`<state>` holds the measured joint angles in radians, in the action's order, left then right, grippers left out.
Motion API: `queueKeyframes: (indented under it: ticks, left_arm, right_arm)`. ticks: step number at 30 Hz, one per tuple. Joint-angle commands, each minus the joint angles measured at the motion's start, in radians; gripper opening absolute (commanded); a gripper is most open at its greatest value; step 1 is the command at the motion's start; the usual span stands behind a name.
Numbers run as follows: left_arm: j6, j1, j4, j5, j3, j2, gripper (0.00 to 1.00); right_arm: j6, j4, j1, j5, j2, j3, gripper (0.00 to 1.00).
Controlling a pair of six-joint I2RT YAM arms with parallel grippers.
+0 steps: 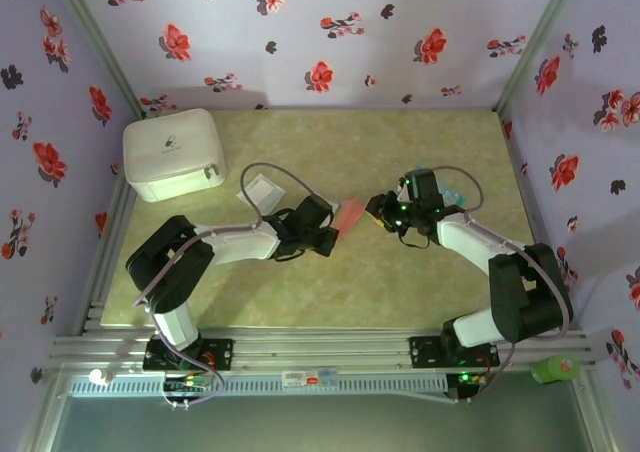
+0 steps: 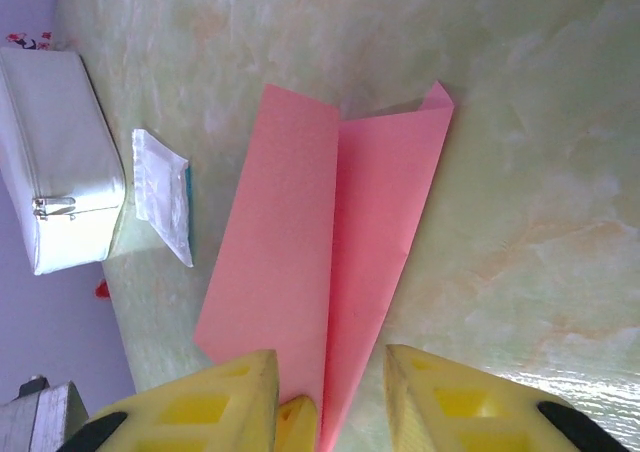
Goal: Fold a paper plane with a square sheet of paper (pick it up from the middle)
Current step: Fold the wing for the fifth time at the center of the table.
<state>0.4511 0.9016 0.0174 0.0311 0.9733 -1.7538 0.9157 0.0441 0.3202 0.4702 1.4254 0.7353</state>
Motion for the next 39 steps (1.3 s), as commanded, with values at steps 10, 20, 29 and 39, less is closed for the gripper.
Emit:
queueKeyframes:
  ticks: [10, 20, 29, 39]
  left_arm:
    - [0.088, -0.033, -0.114, 0.196, -0.013, -0.068, 0.00]
    - [0.132, -0.056, -0.183, 0.302, -0.019, -0.125, 0.01]
    - [0.189, -0.078, -0.283, 0.379, -0.045, -0.163, 0.01]
    - [0.260, -0.101, -0.397, 0.453, -0.075, -0.206, 0.02]
  right_arm:
    - [-0.018, 0.012, -0.013, -0.013, -0.047, -0.034, 0.33]
    - [-0.003, -0.028, -0.013, 0.008, -0.044, -0.069, 0.33]
    - [0.000, -0.050, -0.013, 0.026, -0.036, -0.083, 0.33]
    - [0.005, -0.100, -0.013, 0.068, 0.000, -0.094, 0.32]
